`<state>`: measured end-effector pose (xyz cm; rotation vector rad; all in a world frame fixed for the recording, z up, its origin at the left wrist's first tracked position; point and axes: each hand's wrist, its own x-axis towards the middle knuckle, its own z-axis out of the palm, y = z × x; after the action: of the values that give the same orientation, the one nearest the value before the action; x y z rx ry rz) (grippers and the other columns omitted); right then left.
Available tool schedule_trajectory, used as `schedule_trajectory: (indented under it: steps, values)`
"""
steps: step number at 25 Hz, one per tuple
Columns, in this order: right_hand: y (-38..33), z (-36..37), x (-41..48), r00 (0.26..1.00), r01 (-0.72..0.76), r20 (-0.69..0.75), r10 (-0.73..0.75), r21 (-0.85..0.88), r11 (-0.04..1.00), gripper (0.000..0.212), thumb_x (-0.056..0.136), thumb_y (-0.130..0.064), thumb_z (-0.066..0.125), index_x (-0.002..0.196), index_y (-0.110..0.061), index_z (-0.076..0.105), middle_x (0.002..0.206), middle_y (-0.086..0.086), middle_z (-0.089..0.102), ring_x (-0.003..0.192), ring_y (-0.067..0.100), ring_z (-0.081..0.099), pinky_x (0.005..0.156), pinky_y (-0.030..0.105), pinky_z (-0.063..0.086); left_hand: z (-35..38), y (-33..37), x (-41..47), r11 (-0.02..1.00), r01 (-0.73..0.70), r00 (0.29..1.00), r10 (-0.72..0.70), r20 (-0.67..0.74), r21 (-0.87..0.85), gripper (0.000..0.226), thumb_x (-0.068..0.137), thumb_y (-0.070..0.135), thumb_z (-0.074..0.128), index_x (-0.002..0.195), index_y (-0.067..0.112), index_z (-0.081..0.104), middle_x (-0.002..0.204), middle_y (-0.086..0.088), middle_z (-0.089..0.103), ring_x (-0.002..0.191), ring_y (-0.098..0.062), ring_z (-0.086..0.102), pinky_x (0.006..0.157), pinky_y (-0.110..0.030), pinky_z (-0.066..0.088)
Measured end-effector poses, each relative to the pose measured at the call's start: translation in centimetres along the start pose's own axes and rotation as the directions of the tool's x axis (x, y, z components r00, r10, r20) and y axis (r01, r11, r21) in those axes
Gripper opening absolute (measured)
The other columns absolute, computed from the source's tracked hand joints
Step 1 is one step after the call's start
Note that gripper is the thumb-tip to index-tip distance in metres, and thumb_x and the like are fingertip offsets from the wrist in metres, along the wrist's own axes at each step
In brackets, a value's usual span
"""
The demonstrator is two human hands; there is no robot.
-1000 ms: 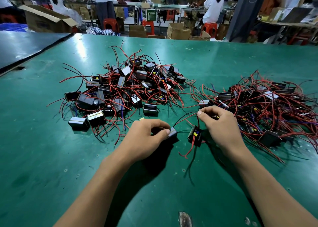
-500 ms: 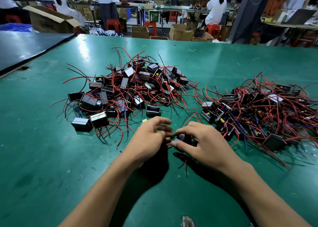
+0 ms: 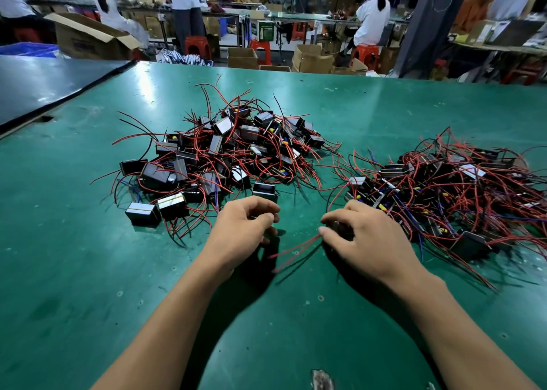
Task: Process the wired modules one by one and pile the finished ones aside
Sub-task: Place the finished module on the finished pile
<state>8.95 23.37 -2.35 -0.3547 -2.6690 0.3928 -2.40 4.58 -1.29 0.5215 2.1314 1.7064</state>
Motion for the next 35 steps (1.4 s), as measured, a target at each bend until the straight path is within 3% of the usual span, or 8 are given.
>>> schedule_trajectory:
  steps: [6, 9, 13, 18, 20, 23, 27, 35]
  values:
    - [2.4, -1.1, 0.5, 0.979, -0.204, -0.009, 0.203, -0.042, 0.978, 0.018, 0.087, -0.030, 0.065, 0.101, -0.033, 0.075, 0.087, -0.007, 0.054, 0.086, 0.022, 0.061, 0.072, 0.031, 0.046, 0.0, -0.6, 0.4, 0.998, -0.023, 0.997, 0.028, -0.077, 0.065, 0.018, 0.093, -0.002, 0.056, 0.100, 0.008, 0.068, 0.089, -0.012, 0.071, 0.064, -0.024, 0.070, 0.061, -0.036, 0.060]
    - [0.3, -1.0, 1.2, 0.993, -0.106, -0.053, 0.103, -0.064, 0.992, 0.016, 0.087, -0.038, 0.067, 0.099, -0.031, 0.075, 0.082, -0.008, 0.050, 0.079, 0.022, 0.060, 0.067, 0.030, 0.042, 0.0, -1.1, 1.1, 0.982, -0.029, 0.987, 0.057, -0.151, 0.186, 0.030, 0.093, 0.009, 0.060, 0.121, 0.017, 0.062, 0.095, -0.007, 0.065, 0.077, -0.025, 0.069, 0.078, -0.042, 0.058]
    - [-4.5, 0.5, 4.6, 0.997, 0.081, -0.004, -0.081, 0.156, 0.985, 0.016, 0.087, -0.038, 0.068, 0.095, -0.027, 0.075, 0.082, -0.008, 0.057, 0.075, 0.014, 0.057, 0.073, 0.031, 0.048, 0.1, -0.9, 2.2, 0.906, -0.066, 0.991, 0.107, -0.075, 0.417, 0.061, 0.089, 0.025, 0.064, 0.145, 0.029, 0.041, 0.111, -0.012, 0.054, 0.099, -0.024, 0.056, 0.098, -0.029, 0.044]
    - [-8.4, 3.9, 14.5, 1.000, -0.017, 0.015, 0.014, 0.212, 0.977, 0.024, 0.089, -0.025, 0.063, 0.106, -0.013, 0.074, 0.103, 0.008, 0.073, 0.096, 0.025, 0.066, 0.089, 0.037, 0.053, -0.3, -1.2, 3.0, 0.905, -0.028, 0.999, 0.042, -0.023, 0.424, 0.027, 0.088, 0.024, 0.063, 0.114, 0.018, 0.068, 0.099, -0.017, 0.062, 0.086, -0.031, 0.064, 0.071, -0.027, 0.046]
    - [-8.7, 5.7, 17.2, 0.988, -0.132, 0.094, 0.120, 0.147, 0.980, 0.032, 0.092, -0.029, 0.061, 0.117, -0.011, 0.067, 0.115, 0.012, 0.069, 0.104, 0.030, 0.063, 0.093, 0.041, 0.052, -0.2, -1.3, 2.9, 0.913, -0.022, 0.994, 0.064, -0.090, 0.408, 0.015, 0.088, 0.024, 0.063, 0.101, 0.018, 0.068, 0.102, -0.008, 0.054, 0.091, -0.023, 0.059, 0.075, -0.026, 0.042]
    - [-8.3, 7.7, 18.4, 0.971, -0.201, 0.151, 0.186, 0.089, 0.976, 0.042, 0.092, -0.039, 0.064, 0.125, -0.014, 0.062, 0.128, 0.012, 0.063, 0.114, 0.033, 0.060, 0.095, 0.040, 0.051, 0.0, -1.7, 2.7, 0.916, -0.086, 0.981, 0.146, -0.127, 0.392, 0.027, 0.088, 0.019, 0.063, 0.115, 0.020, 0.058, 0.115, -0.002, 0.047, 0.106, -0.020, 0.055, 0.095, -0.029, 0.044]
    - [-8.2, 8.4, 18.5, 0.967, -0.252, 0.097, 0.237, 0.190, 0.949, 0.039, 0.089, -0.034, 0.067, 0.124, -0.017, 0.063, 0.121, 0.011, 0.067, 0.110, 0.032, 0.062, 0.093, 0.039, 0.051, -0.3, -1.8, 2.9, 0.851, -0.170, 0.982, 0.186, 0.019, 0.498, 0.063, 0.089, 0.012, 0.060, 0.148, 0.023, 0.040, 0.154, 0.002, 0.038, 0.141, -0.015, 0.036, 0.117, -0.031, 0.028]
    - [-9.0, 4.0, 15.8, 0.933, -0.085, -0.233, 0.274, 0.597, 0.798, 0.015, 0.088, -0.027, 0.069, 0.100, -0.019, 0.071, 0.086, -0.009, 0.069, 0.078, 0.007, 0.062, 0.071, 0.014, 0.047, 0.2, -1.8, 2.5, 0.794, -0.254, 0.959, 0.283, 0.035, 0.552, 0.018, 0.088, 0.023, 0.064, 0.106, 0.025, 0.063, 0.112, 0.005, 0.063, 0.106, -0.017, 0.057, 0.093, -0.033, 0.046]
